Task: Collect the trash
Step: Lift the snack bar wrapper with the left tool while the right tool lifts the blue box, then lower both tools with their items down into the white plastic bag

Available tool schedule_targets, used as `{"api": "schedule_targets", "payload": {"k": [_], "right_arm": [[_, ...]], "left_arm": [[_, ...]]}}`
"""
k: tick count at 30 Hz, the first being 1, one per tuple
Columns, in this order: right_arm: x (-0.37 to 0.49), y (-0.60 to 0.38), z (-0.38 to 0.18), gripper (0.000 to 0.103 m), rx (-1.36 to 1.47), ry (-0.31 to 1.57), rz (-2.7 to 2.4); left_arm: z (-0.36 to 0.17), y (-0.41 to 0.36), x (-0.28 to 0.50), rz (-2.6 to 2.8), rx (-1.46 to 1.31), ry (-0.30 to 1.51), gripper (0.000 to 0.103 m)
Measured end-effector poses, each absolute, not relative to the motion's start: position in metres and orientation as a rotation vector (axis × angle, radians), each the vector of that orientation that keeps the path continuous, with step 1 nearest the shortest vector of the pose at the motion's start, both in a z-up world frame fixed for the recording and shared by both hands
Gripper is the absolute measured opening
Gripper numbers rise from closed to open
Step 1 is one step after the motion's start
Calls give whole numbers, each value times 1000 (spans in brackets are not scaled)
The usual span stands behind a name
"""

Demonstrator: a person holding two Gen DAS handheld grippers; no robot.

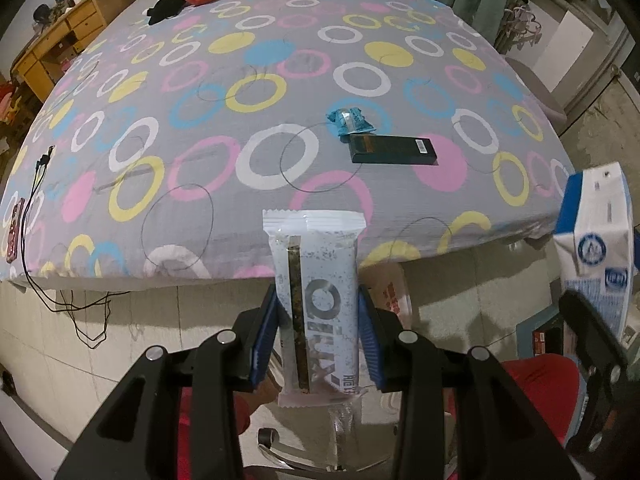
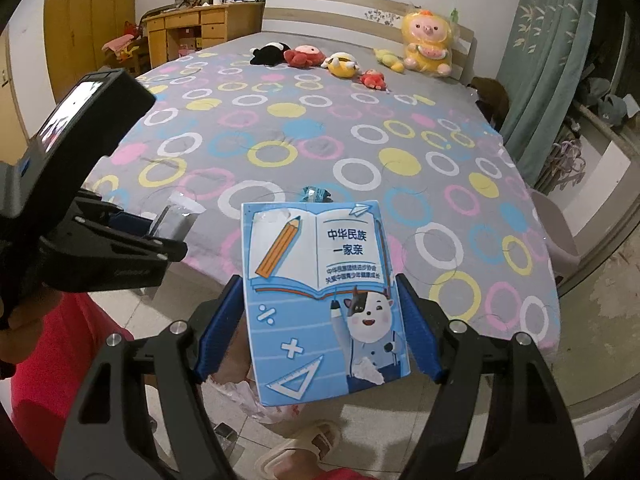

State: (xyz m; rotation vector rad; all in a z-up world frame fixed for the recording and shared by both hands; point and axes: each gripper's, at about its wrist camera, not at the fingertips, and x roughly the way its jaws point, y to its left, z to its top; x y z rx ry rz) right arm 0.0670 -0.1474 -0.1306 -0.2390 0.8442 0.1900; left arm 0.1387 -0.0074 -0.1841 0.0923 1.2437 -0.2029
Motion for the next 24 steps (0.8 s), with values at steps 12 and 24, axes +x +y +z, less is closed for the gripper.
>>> {"api": "schedule_targets", "payload": {"k": [12,24], "right_arm": [[39,-142,-150,72,-224,875,183],[33,-142,-197,72,-187,935,196]], "left_arm": [[-194,-20,113,-227,88,1255,38],[-240,-29,107,-233,37,1348,38]]}}
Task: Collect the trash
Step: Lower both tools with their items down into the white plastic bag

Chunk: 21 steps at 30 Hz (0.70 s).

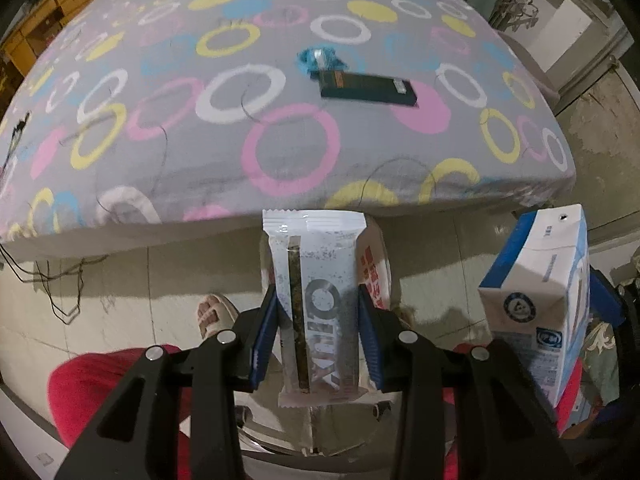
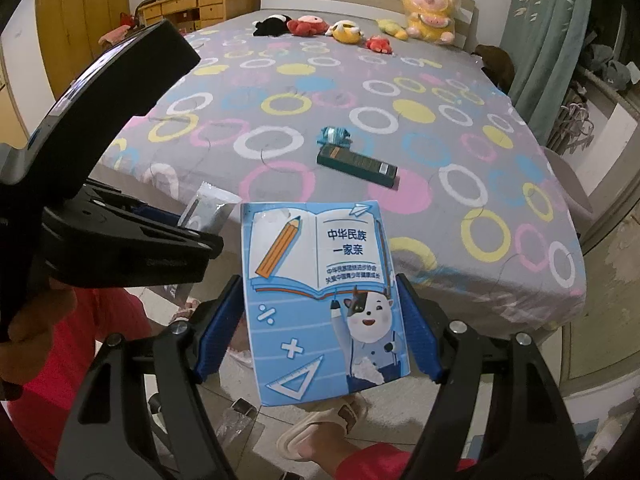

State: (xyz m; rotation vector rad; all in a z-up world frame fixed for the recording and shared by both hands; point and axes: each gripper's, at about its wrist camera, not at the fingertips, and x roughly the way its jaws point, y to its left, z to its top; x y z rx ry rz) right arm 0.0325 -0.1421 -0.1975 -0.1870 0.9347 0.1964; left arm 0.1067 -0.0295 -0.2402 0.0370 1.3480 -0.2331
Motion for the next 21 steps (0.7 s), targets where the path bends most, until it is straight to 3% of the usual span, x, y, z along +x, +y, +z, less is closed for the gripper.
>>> {"api": "schedule_targets", "payload": {"k": [21], "right_arm": [[34,-138,-312,73,-151,1046,180]], "left_arm": [[-344,-18,121,-165,-157,1521,37]]}}
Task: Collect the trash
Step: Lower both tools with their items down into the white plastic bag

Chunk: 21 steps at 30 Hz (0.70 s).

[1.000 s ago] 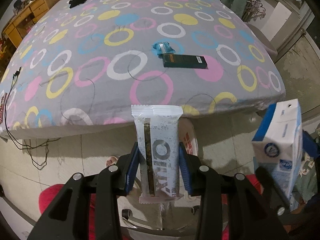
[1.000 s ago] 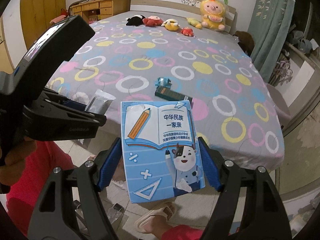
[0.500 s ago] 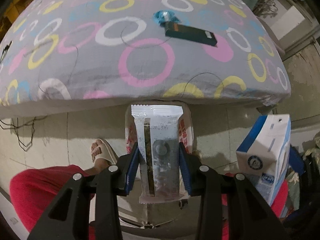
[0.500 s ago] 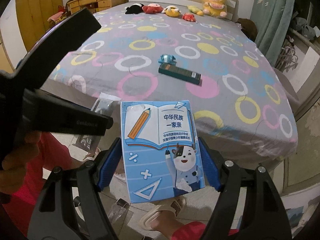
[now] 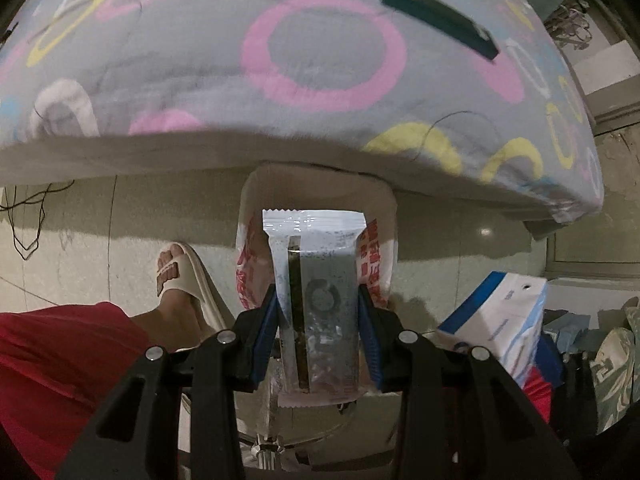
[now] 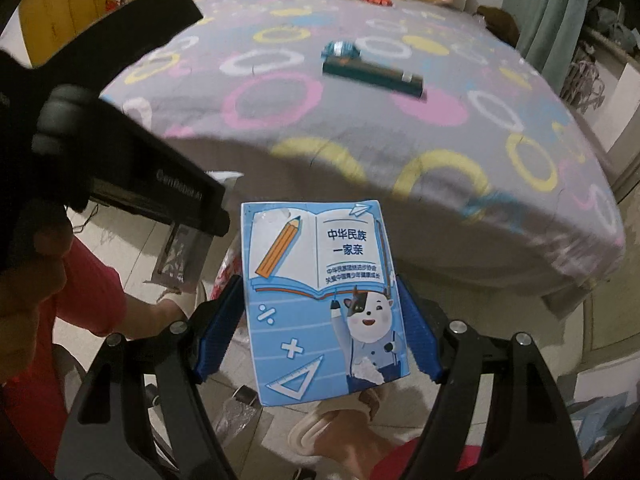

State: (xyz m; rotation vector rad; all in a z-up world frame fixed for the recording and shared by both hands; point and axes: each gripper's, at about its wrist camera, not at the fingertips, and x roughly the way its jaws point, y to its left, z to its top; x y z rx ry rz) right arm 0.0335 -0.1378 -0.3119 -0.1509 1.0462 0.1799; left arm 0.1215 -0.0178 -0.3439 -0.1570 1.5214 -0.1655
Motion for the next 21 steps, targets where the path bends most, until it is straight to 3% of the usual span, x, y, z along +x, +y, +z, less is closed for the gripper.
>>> {"api": "schedule_targets", "payload": {"k": [21], "right_arm": [[49,-129,-400,73,-195,1144,248]], "left_arm": [[-434,-18,138,-140,-224,1655,38]]}}
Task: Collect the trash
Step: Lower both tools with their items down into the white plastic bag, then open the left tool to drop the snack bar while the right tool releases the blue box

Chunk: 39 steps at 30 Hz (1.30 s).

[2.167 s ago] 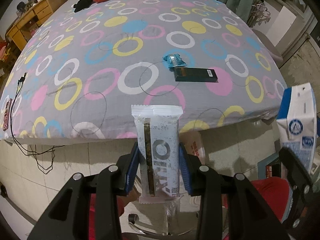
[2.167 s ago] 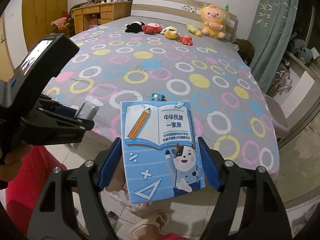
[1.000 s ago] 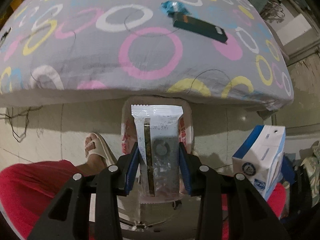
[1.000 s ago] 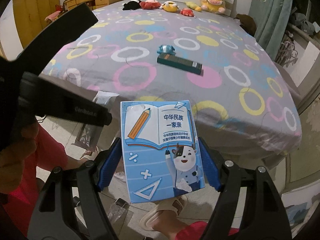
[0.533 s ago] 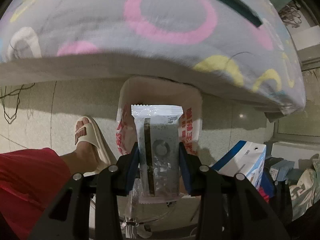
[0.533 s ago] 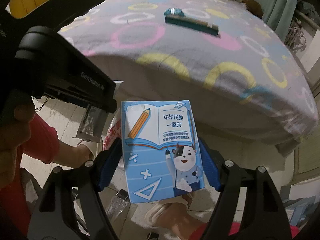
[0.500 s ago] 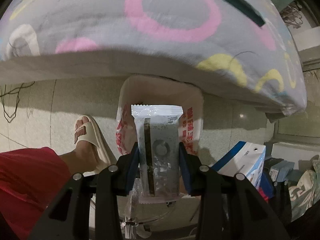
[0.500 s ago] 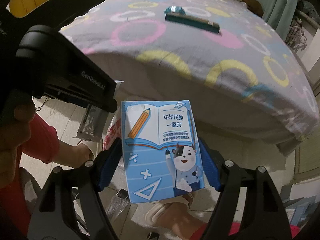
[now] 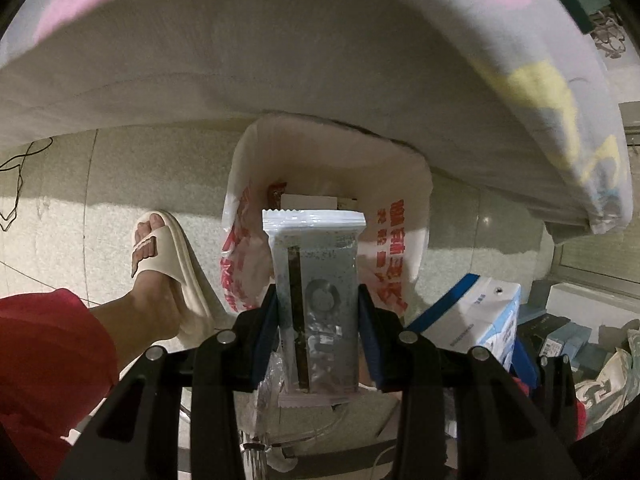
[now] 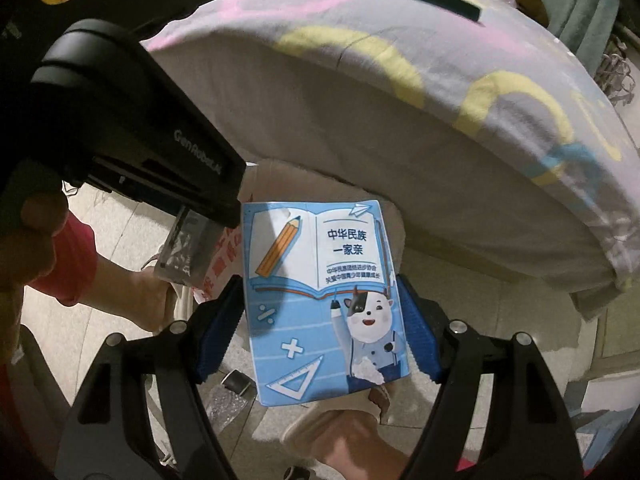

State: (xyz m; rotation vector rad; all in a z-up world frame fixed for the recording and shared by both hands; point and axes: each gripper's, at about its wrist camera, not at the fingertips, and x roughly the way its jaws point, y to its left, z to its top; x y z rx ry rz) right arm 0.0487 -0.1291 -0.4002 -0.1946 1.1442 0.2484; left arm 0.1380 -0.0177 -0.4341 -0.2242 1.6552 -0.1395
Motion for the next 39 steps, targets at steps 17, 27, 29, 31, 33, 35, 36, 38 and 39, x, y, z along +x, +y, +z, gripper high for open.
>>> {"api": "schedule_targets", "payload": {"k": [17,27,29,31,33,35,36,38,39], "right_arm": [[68,-119,-450,73,-242,1203,291],[77,-124,-461,73,-238,1215,314],[77,-125,-464,73,-236,1220,317],[79,-124,-466,73,-239,1226,318],[80,-123,-469,73,-244,1230,320],[82,-121,-470,73,-238,1232,322],[84,-121,-472,73,-230,1232,326],[86,-121,-474,81,-216,1246,333],[87,-122,-475,82,-214,1248,331]], "left_arm": [[-494,-10,149,-116,-278,1739,38],[-512,-5,153,-98,-308,1786,38],[-515,-5,154,-92,-311,1791,38],[-518,-5,155,-86,-318,1796,38],[-521,-4,156,-83,-326,1805,38],[-523,-4,157,-78,-329,1809,38],[-524,-4,157,-71,-324,1814,40],[-527,-4,158,-62,-326,1831,51],[-528,-4,158,-62,-335,1832,57]]}}
